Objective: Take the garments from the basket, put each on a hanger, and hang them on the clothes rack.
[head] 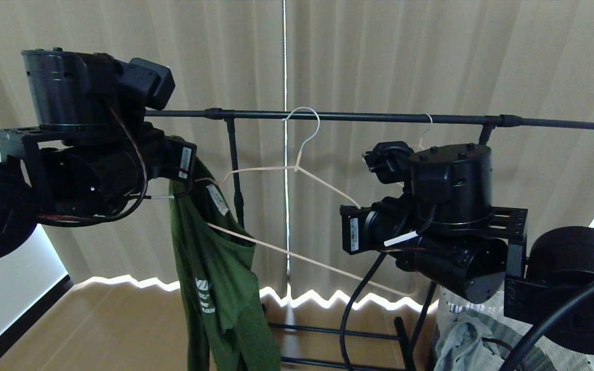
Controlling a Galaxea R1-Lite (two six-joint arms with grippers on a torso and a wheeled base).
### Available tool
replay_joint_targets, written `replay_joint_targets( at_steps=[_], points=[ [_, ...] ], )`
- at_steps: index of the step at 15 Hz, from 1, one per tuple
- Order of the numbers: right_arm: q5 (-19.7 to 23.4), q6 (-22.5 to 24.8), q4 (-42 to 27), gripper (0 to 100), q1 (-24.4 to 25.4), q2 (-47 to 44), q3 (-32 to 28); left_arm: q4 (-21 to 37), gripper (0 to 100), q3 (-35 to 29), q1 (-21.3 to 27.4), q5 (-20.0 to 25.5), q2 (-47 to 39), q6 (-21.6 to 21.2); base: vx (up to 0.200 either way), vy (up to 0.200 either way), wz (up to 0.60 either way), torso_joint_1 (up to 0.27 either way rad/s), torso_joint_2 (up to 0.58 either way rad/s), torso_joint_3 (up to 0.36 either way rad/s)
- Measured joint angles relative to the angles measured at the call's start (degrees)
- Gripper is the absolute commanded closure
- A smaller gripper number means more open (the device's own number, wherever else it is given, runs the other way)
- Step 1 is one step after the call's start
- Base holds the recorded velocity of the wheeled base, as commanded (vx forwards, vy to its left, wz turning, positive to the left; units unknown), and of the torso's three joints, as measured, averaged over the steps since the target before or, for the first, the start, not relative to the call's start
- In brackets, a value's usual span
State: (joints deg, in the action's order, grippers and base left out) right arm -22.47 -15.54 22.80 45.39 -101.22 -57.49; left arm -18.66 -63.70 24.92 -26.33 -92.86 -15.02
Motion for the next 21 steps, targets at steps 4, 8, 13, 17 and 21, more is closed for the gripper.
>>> replay_joint_targets(
  at_steps=[4,8,13,17,21],
  points=[
    [2.0,-0.1,0.1,100,1.2,-0.2,-1.0,-2.2,100,-0.7,3.0,0.4,-1.5,-0.4,0.000,0.000,0.00,0.000,0.00,0.000],
    [2.4,-0.2,0.2,100,2.0,-2.0,-3.4,-2.0,100,-2.4,6.8,3.0,-2.9,-0.5,0.000,0.000,0.00,0.000,0.00,0.000],
    [2.4,-0.1,0.2,100,2.5,-4.4,-5.6,-1.6,100,-2.0,11.1,10.2,-1.0,-0.3,0.000,0.000,0.00,0.000,0.00,0.000],
    [2.3,-0.1,0.1,100,2.5,-5.2,-6.4,-1.4,100,0.3,13.5,12.8,1.8,-0.5,0.000,0.000,0.00,0.000,0.00,0.000],
    [2.2,-0.1,0.1,100,2.0,-4.7,-6.5,-1.6,100,5.9,13.8,14.7,4.7,-0.5,0.000,0.000,0.00,0.000,0.00,0.000]
  ],
)
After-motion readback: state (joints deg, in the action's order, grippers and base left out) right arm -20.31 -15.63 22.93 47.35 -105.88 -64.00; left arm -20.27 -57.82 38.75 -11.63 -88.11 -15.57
